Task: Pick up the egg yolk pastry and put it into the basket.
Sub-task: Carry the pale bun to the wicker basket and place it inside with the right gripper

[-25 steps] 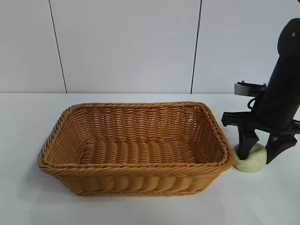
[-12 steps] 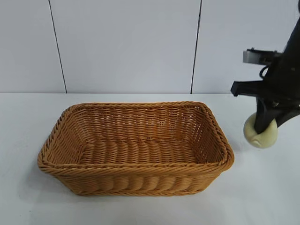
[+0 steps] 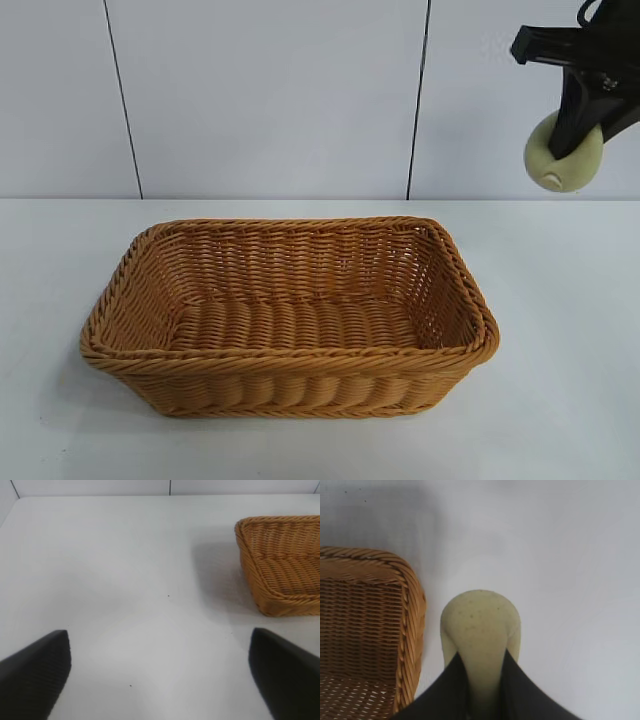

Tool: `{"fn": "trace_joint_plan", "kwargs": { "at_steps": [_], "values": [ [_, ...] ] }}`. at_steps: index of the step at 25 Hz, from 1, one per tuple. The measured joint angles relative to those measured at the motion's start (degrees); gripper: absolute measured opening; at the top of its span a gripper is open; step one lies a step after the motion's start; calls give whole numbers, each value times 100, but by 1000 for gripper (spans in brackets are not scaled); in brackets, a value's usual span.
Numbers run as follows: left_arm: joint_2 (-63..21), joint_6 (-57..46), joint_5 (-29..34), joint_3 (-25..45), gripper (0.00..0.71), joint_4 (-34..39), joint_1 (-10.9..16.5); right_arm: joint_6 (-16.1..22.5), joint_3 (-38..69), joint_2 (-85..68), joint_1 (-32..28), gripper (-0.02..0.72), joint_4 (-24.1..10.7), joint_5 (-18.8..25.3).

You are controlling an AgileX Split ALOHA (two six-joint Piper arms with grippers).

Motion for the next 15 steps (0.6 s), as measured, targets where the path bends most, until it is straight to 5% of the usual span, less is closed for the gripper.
{"fn": "trace_joint_plan", "kwargs": {
  "at_steps": [15],
  "values": [
    [0,0,0,0,692,0,0,594,0,271,2273,85,260,-1037]
  ]
}}
